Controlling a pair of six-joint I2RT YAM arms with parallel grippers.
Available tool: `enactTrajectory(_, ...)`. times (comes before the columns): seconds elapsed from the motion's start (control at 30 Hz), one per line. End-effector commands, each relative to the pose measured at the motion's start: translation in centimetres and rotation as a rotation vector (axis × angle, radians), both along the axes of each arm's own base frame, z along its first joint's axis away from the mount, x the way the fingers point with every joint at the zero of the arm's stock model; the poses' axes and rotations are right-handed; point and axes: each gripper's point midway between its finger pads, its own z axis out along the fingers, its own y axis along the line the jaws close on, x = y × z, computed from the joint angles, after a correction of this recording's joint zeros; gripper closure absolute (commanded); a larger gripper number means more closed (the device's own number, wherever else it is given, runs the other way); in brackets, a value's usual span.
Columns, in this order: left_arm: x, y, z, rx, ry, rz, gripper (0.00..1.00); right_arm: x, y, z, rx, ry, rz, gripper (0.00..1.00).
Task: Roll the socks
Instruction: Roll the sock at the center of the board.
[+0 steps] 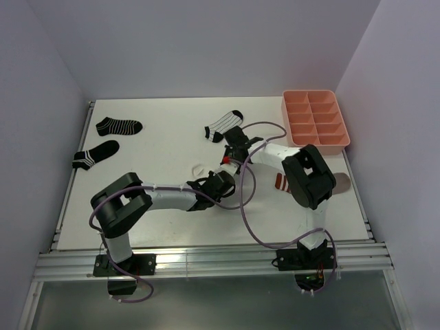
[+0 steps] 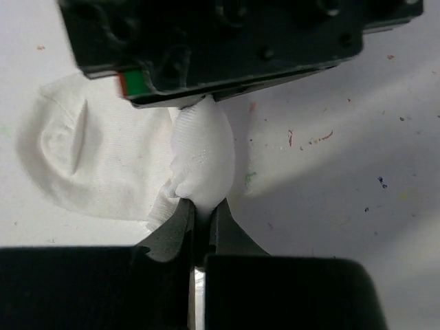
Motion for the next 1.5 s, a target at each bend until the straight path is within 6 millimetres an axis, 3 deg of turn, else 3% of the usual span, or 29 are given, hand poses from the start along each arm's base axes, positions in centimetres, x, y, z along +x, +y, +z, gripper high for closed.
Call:
enactTrajectory(0.0, -3.1, 0.1, -1.8, -0.105, 0.239, -0.041, 0.99, 0.6, 0.6, 1.7, 0.068, -0.099, 0.007, 0.81)
enactTrajectory(0.13, -3.3, -0.1, -0.7, -0.236, 0.347, -0.053, 0.99, 1.8, 0.3, 5.1, 0.143, -0.211, -0.039, 0.62)
enactTrajectory(0.17, -3.4, -0.1, -0.3, -0.265, 0.362, -0.049, 0.99, 1.6, 0.0, 5.1, 0.148, -0.218, -0.049, 0.60)
enactTrajectory(0.23, -3.3, 0.0, 0.1, -0.320, 0.409, -0.058, 0.99, 2.4, -0.3, 7.3, 0.192, -0.293, -0.082, 0.54)
enactTrajectory(0.3, -3.3, 0.0, 0.8, -0.374, 0.440, -0.060, 0.99, 2.0, -1.2, 7.3, 0.200, -0.313, -0.111, 0.51)
enactTrajectory(0.33, -3.3, 0.1, 1.0, -0.409, 0.473, -0.066, 0.99, 2.5, -1.2, 8.9, 0.232, -0.370, -0.118, 0.48)
enactTrajectory(0.4, -2.9, 0.4, 1.2, -0.457, 0.522, -0.051, 0.99, 1.7, -2.0, 8.1, 0.224, -0.371, -0.130, 0.45)
enactTrajectory(0.43, -2.9, 0.4, 1.2, -0.477, 0.544, -0.053, 0.99, 2.0, -1.9, 8.9, 0.245, -0.406, -0.130, 0.44)
enactTrajectory(0.77, -2.6, 0.8, 0.7, -0.668, 0.806, 0.000, 0.99, -0.9, -2.9, 3.9, 0.252, -0.319, -0.180, 0.41)
enactTrajectory(1.13, -2.0, 2.2, -0.8, -0.748, 0.905, 0.126, 0.99, -2.2, -0.5, 1.5, 0.336, -0.260, -0.148, 0.37)
enactTrajectory(1.27, -1.8, 2.7, -1.4, -0.751, 0.929, 0.162, 0.99, -2.4, 0.1, 1.0, 0.343, -0.242, -0.143, 0.39)
enactTrajectory(1.47, -1.6, 2.8, -1.8, -0.818, 0.971, 0.196, 0.99, -2.9, 0.3, -0.5, 0.327, -0.196, -0.138, 0.50)
